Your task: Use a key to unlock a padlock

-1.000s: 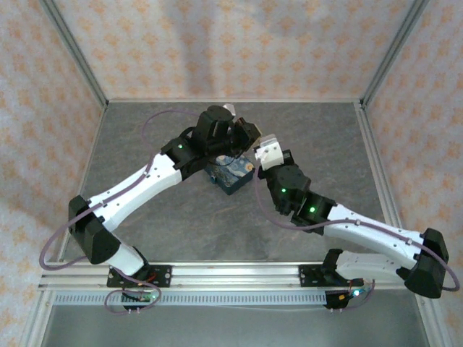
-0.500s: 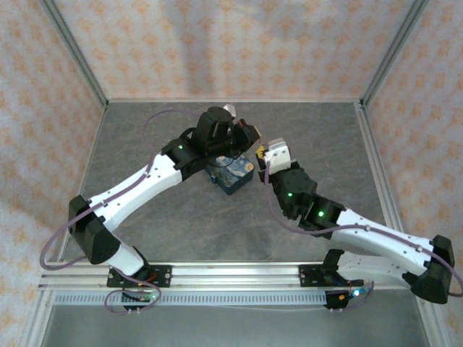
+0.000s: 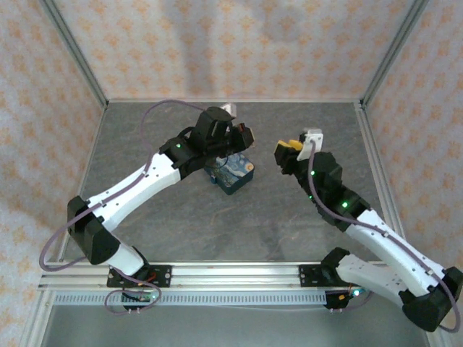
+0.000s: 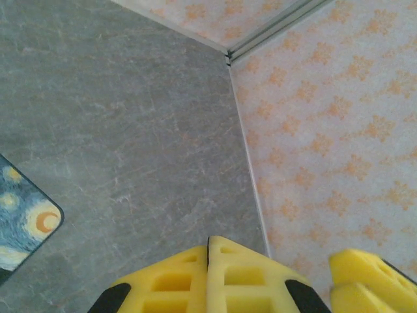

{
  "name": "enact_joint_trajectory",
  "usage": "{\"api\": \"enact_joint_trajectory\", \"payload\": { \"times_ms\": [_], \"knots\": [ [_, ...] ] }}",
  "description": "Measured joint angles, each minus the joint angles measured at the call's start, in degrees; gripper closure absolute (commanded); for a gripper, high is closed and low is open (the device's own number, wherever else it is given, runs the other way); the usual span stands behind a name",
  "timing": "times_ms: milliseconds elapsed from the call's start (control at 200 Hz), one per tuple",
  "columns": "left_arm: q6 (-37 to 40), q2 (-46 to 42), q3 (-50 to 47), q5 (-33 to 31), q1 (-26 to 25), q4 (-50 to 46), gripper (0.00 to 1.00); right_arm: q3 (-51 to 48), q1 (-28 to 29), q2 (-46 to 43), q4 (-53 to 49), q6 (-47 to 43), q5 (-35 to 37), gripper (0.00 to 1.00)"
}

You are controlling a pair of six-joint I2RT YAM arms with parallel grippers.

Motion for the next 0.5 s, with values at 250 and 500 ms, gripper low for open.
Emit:
{"api": "enact_joint_trajectory", "payload": {
  "times_ms": [250,500],
  "knots": [
    [5.57,-4.87,-4.17,-1.05,-0.02,4.44,1.0,-4.87,-12.07,5.11,15.76,24.06,-27.12,0.46],
    [7.17,-5.35,-4.57,-1.01,-0.81,6.32,1.0,-8.13,-12.63,8.96,28.94,35.76,-39.45,0.51]
  ]
}}
